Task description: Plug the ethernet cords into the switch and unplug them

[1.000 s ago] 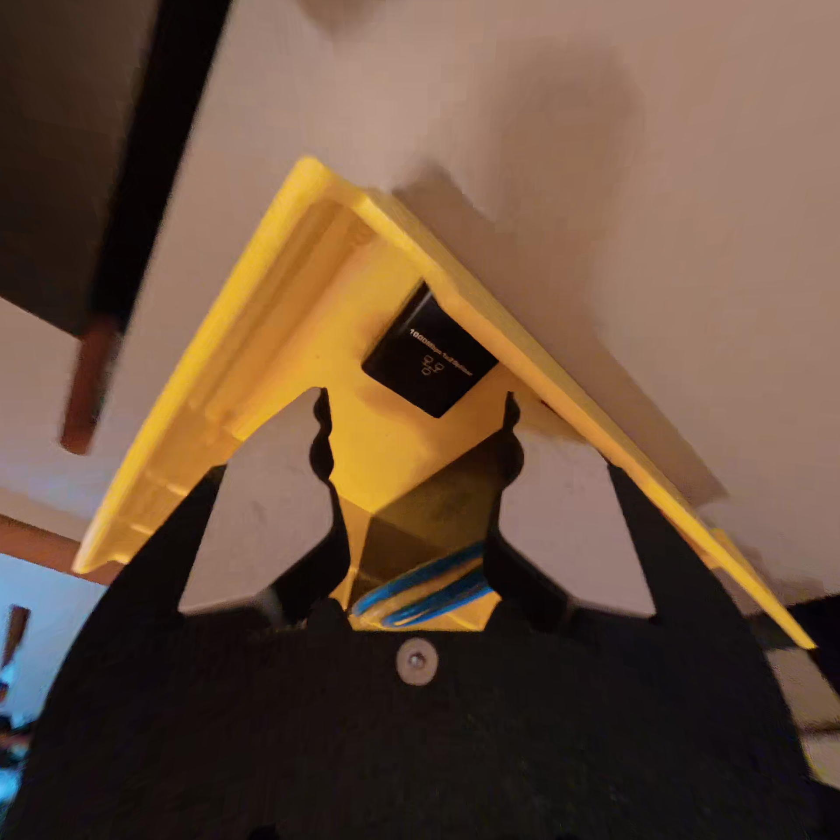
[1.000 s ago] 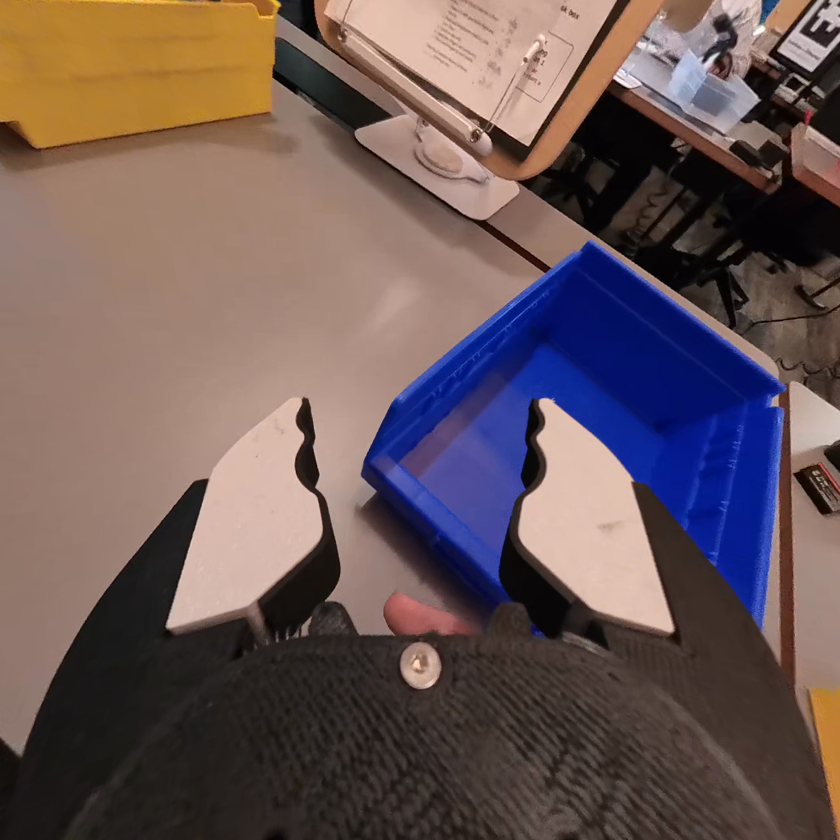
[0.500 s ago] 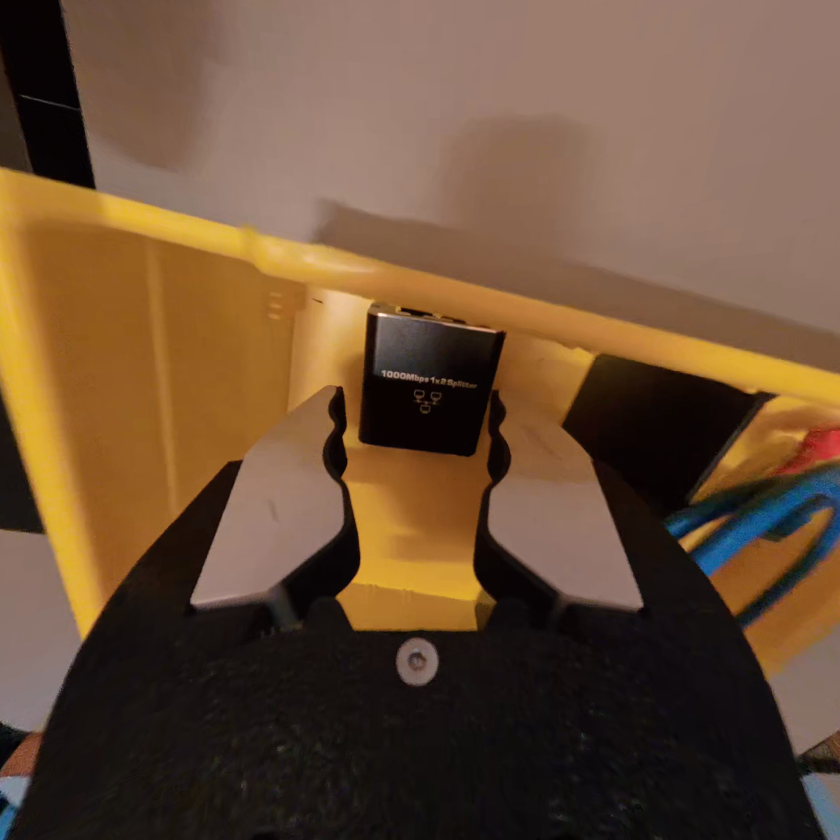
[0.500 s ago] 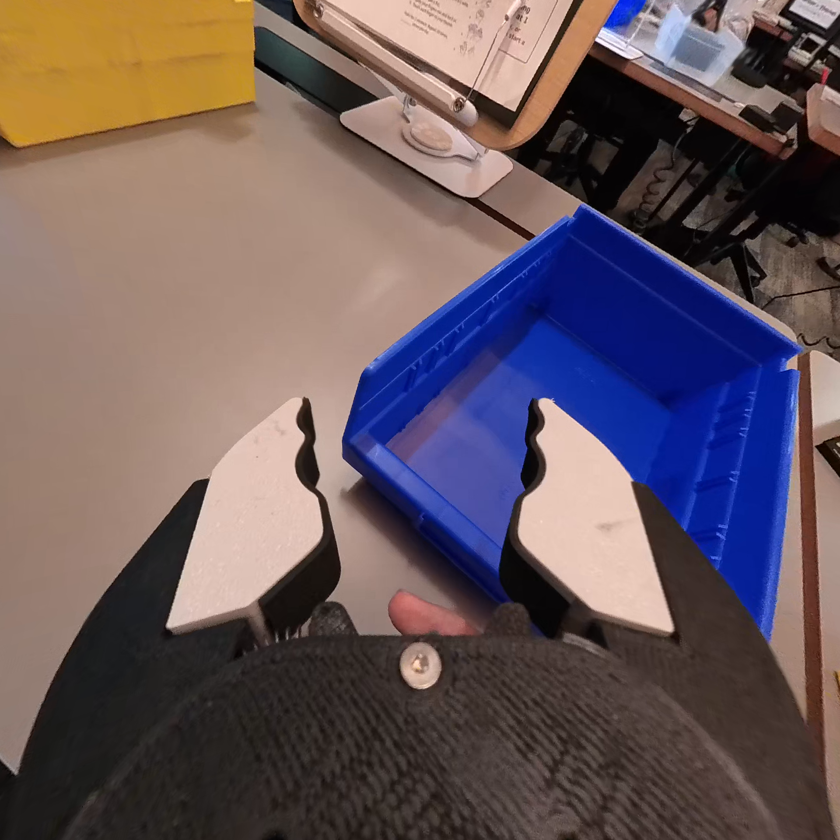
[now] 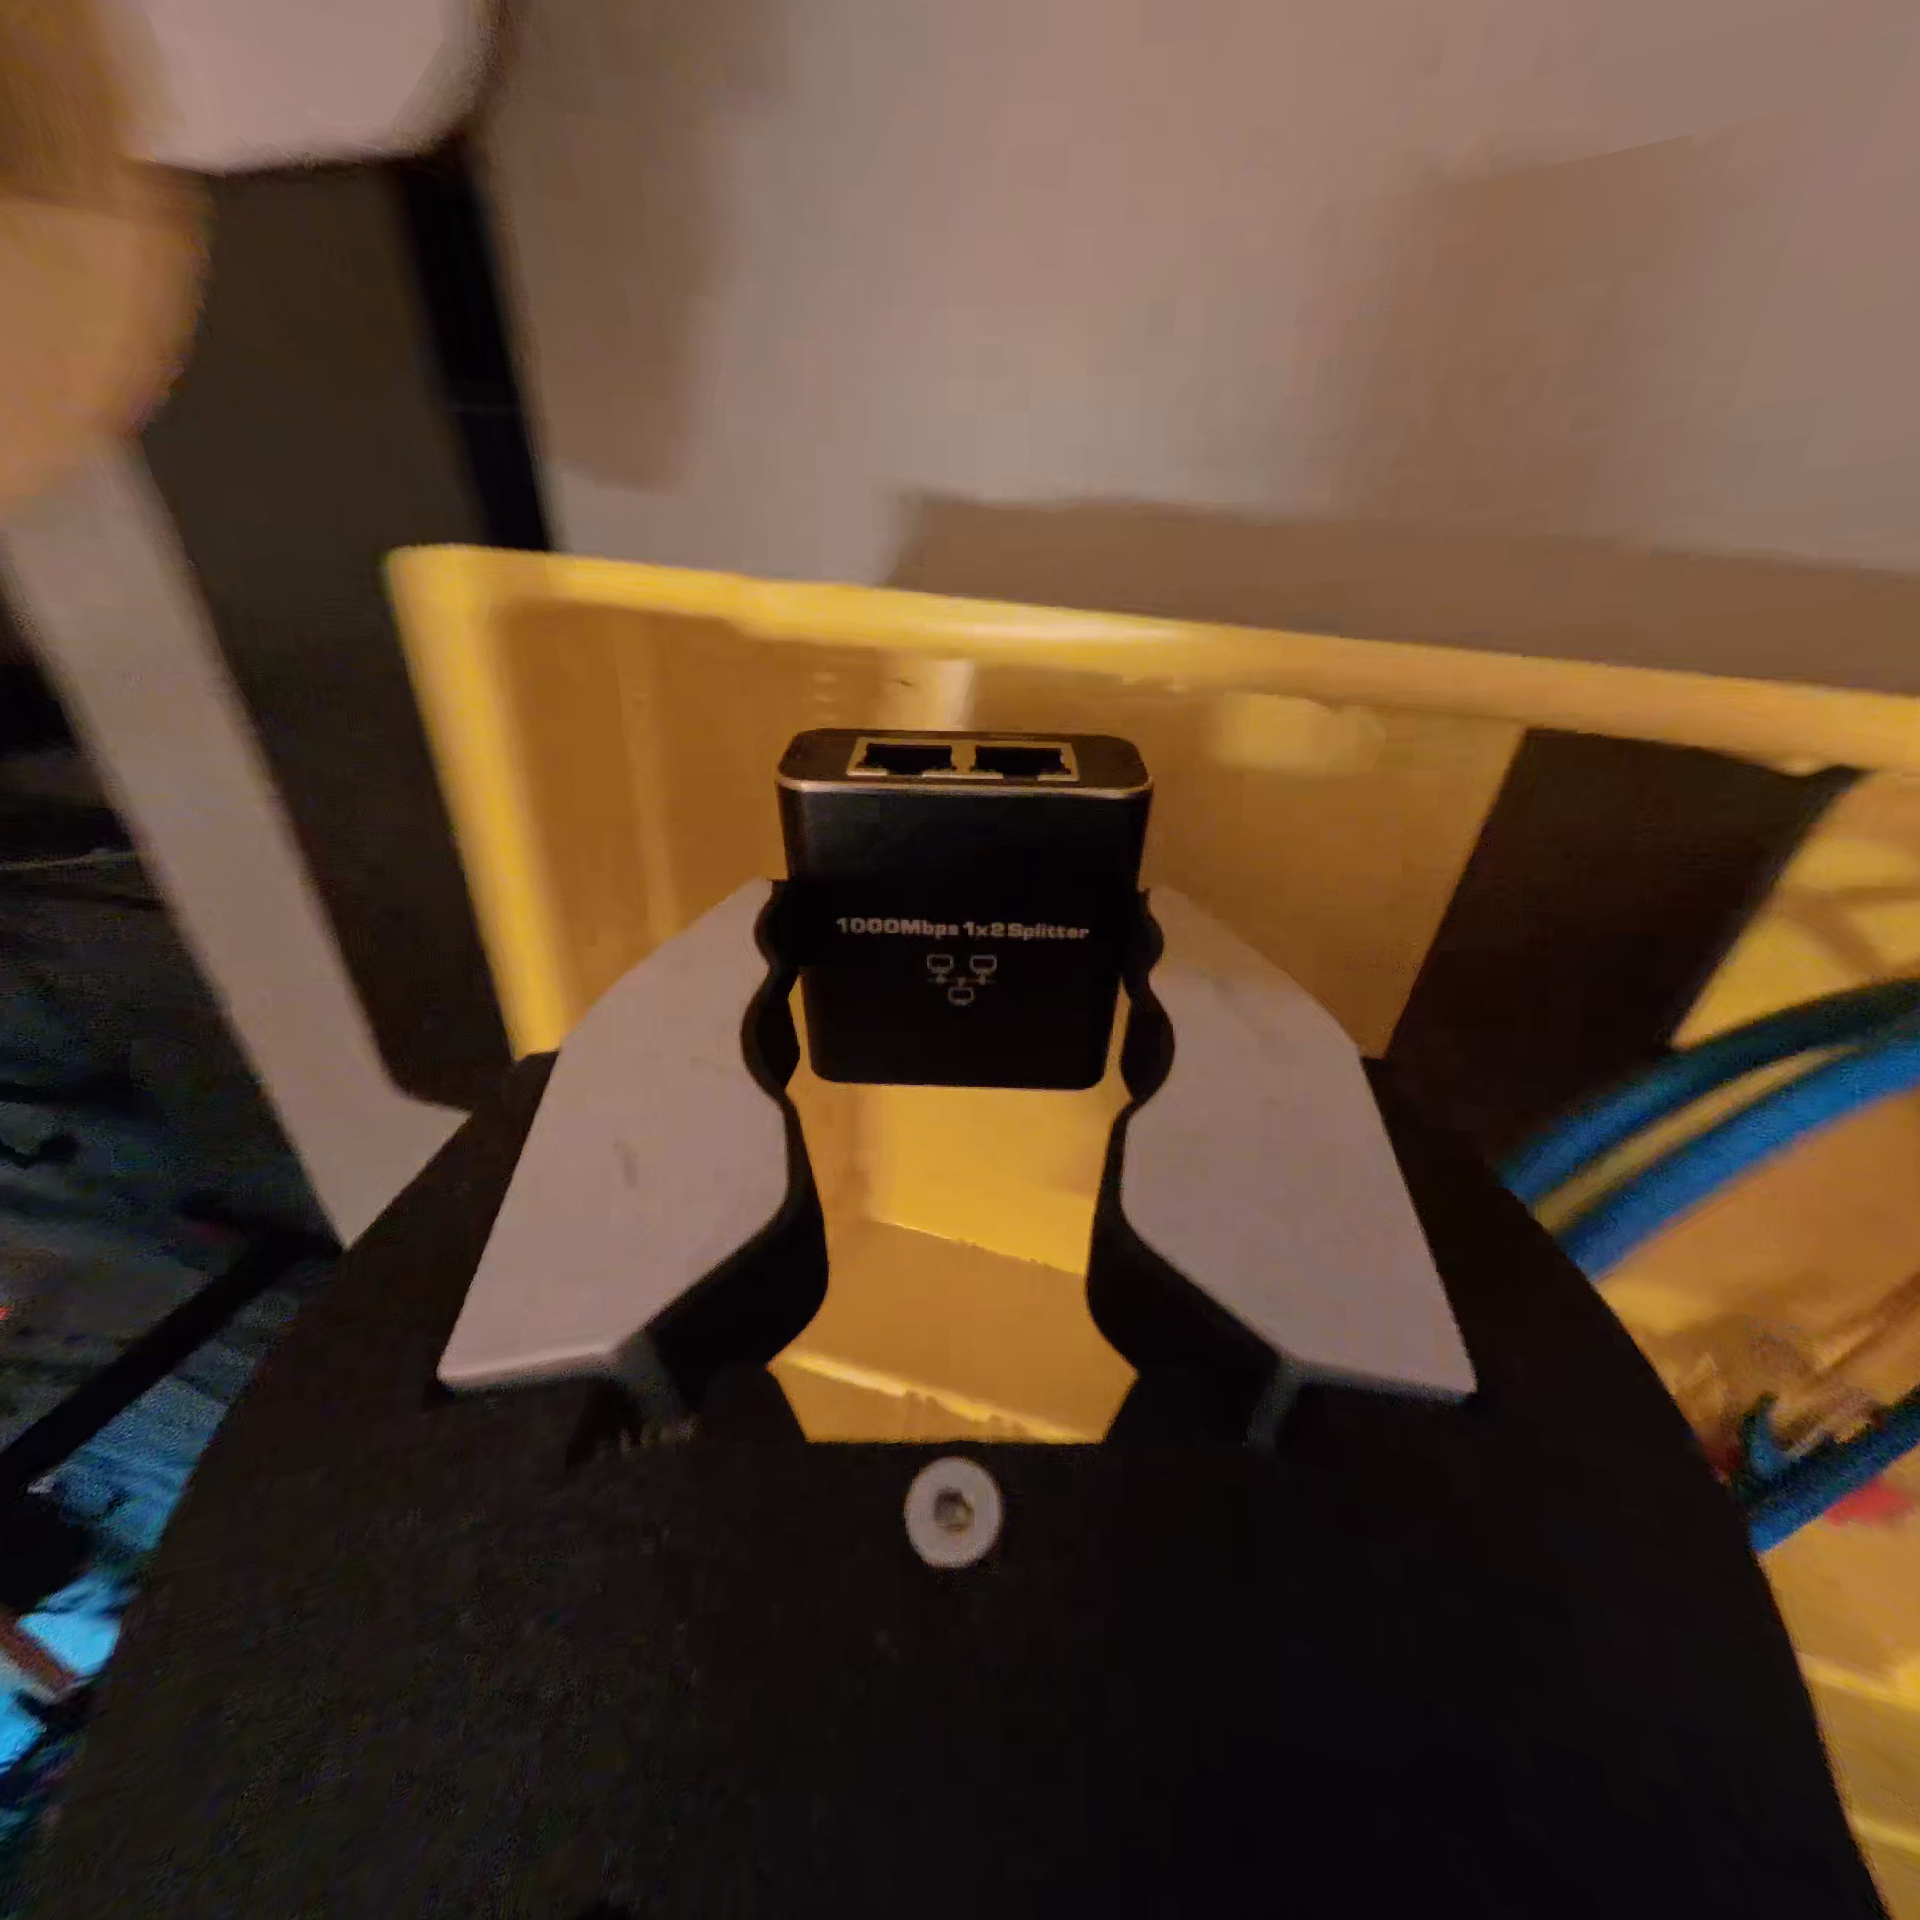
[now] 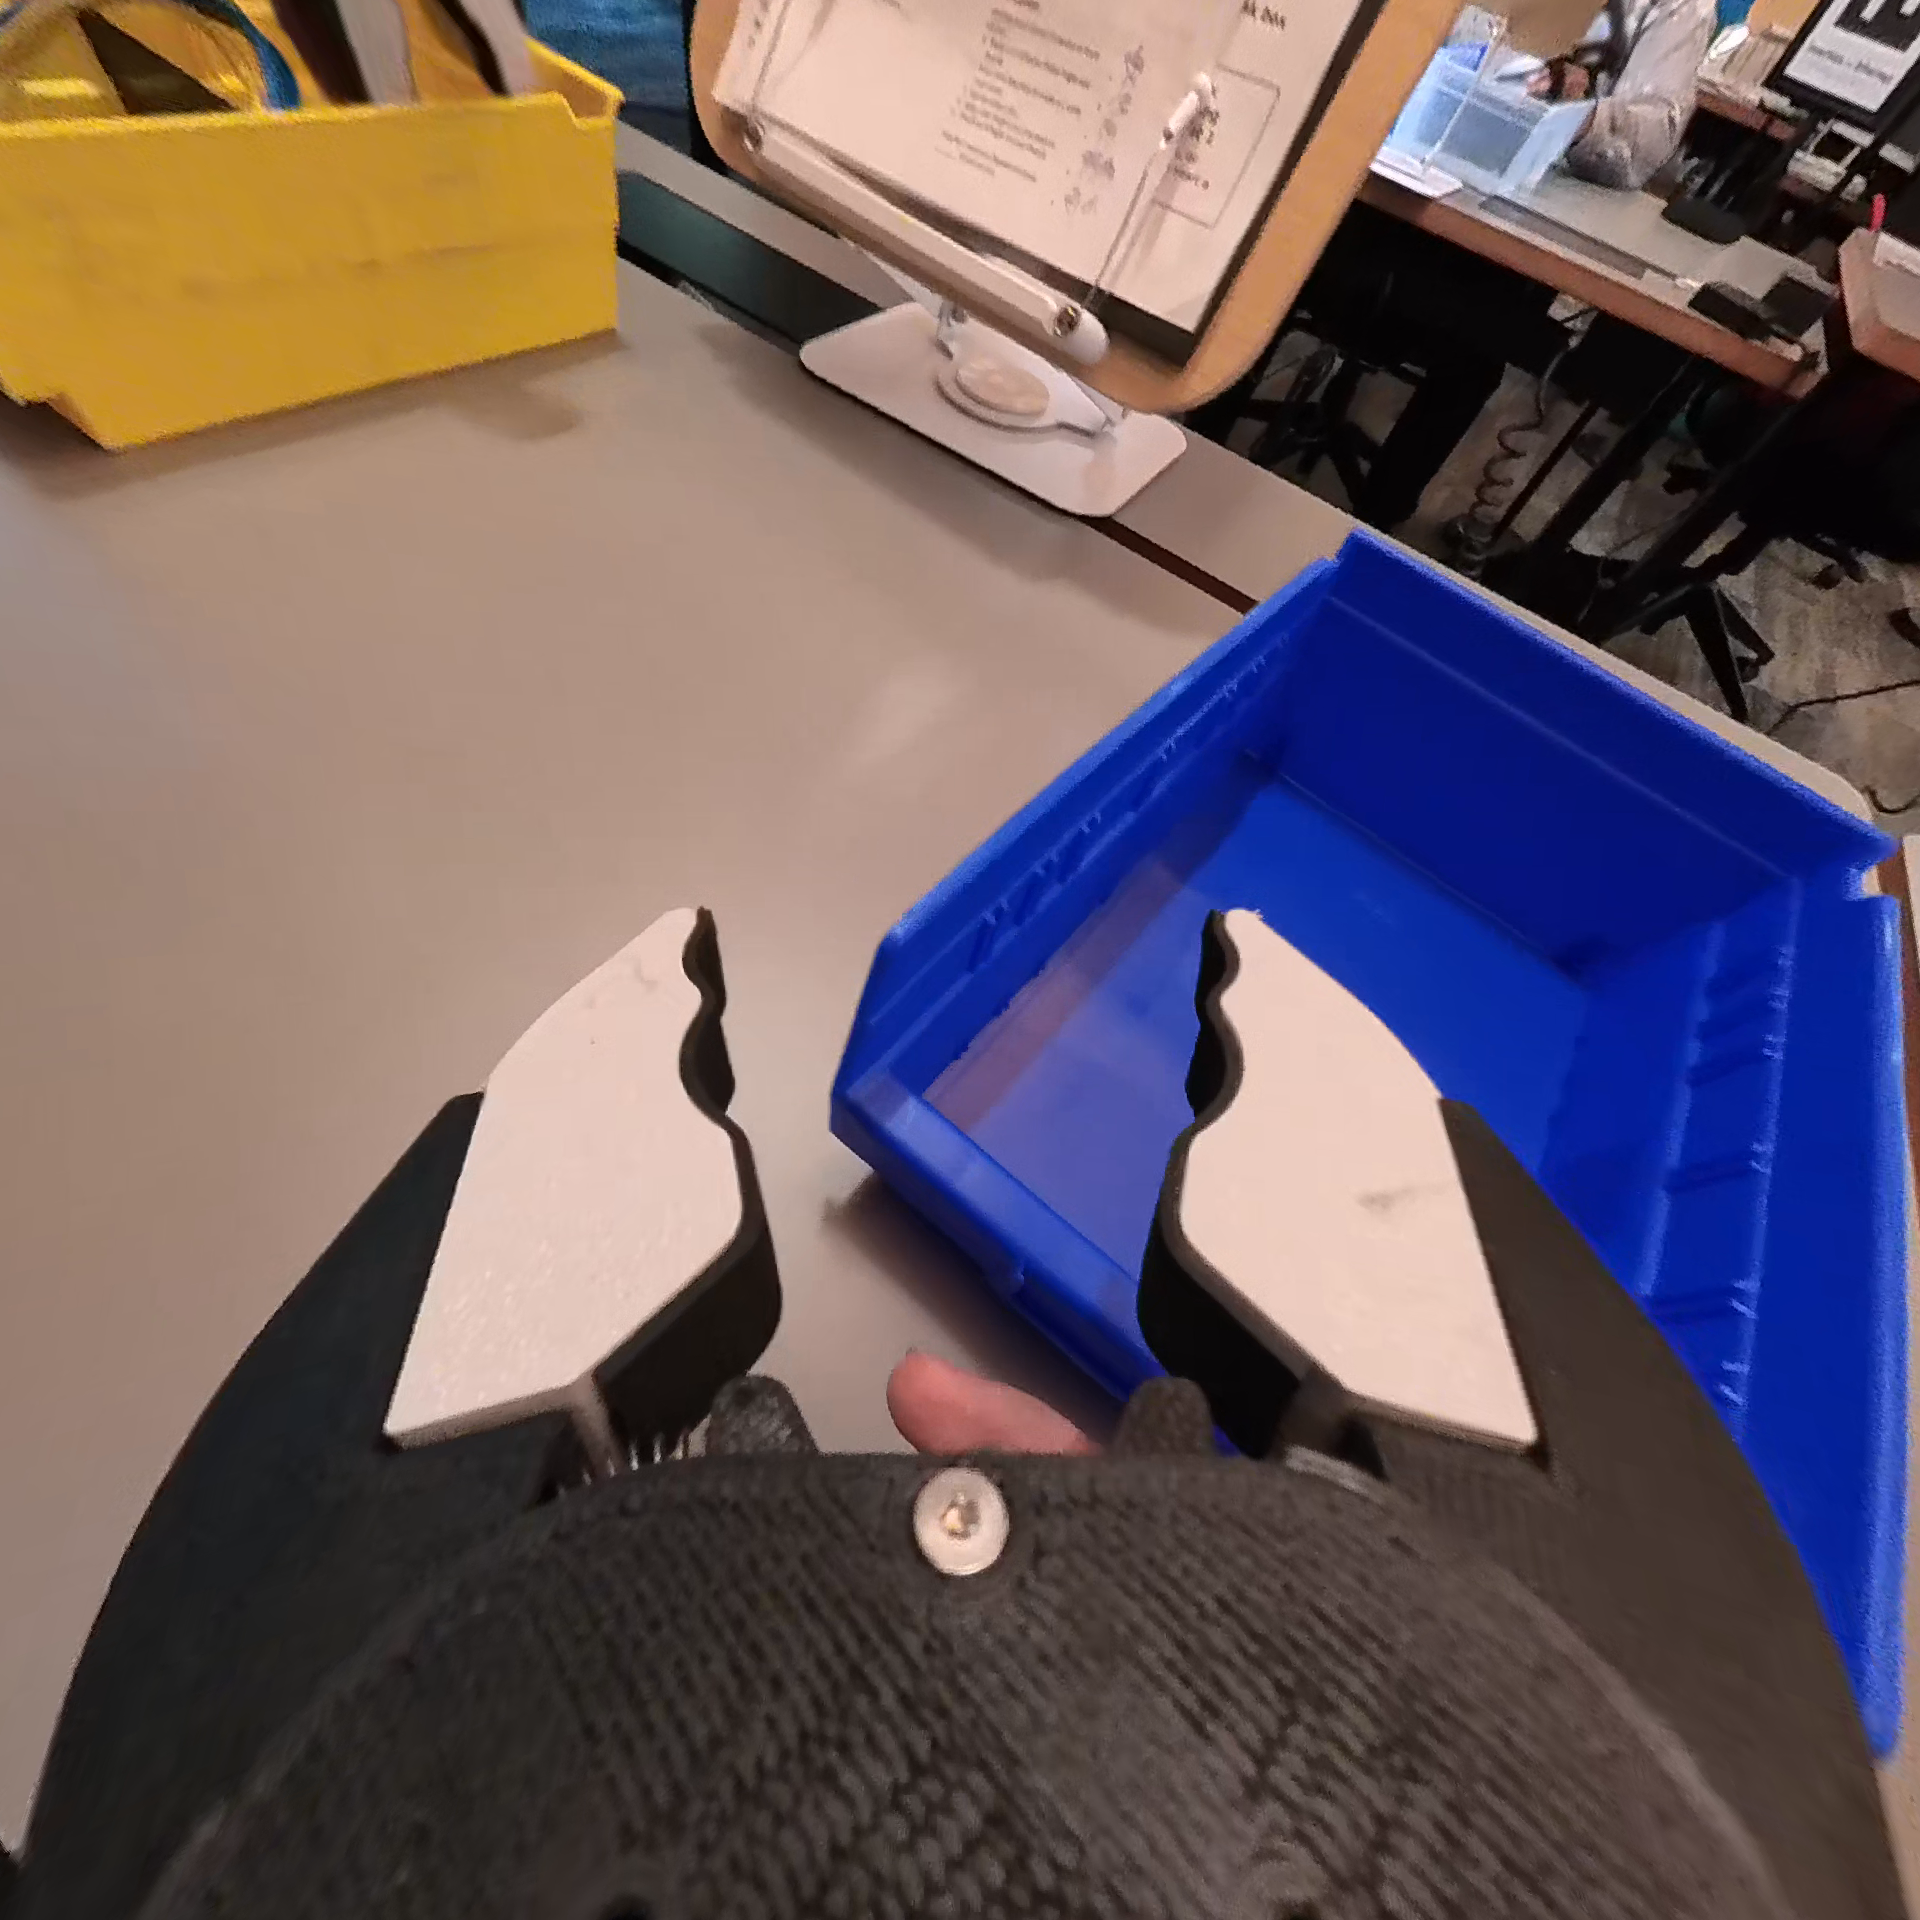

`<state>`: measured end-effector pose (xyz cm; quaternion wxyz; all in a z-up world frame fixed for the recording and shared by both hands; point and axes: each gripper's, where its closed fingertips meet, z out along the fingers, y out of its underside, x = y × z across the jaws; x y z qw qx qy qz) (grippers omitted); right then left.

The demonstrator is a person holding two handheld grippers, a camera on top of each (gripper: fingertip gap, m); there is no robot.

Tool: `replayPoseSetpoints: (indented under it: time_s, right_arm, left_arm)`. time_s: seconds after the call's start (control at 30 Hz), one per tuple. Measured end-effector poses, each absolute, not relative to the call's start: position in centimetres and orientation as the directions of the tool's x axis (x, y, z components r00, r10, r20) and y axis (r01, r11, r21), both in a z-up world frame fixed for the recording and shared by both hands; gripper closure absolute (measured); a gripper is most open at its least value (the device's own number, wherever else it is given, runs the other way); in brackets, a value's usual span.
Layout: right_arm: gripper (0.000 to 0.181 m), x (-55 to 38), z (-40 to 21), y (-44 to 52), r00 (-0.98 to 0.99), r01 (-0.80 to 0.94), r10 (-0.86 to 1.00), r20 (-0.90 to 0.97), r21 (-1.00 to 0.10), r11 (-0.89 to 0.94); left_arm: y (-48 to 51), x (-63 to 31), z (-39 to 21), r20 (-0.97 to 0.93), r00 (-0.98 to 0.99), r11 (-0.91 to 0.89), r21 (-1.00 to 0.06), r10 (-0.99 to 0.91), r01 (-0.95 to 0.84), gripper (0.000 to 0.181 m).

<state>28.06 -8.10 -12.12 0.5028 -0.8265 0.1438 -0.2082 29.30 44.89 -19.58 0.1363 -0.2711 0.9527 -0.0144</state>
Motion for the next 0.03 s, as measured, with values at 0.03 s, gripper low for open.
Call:
replayPoseSetpoints:
  time_s: [0.03]
  right_arm:
    - [0.093, 27.85, -11.97, -7.71, 0.878, -0.028, -0.440, 0.188, -0.898, -0.440]
  left_arm:
    - [44.61, 29.83, -17.46, -0.295, -0.780, 0.834, -0.178, -0.552, -0.523, 0.121]
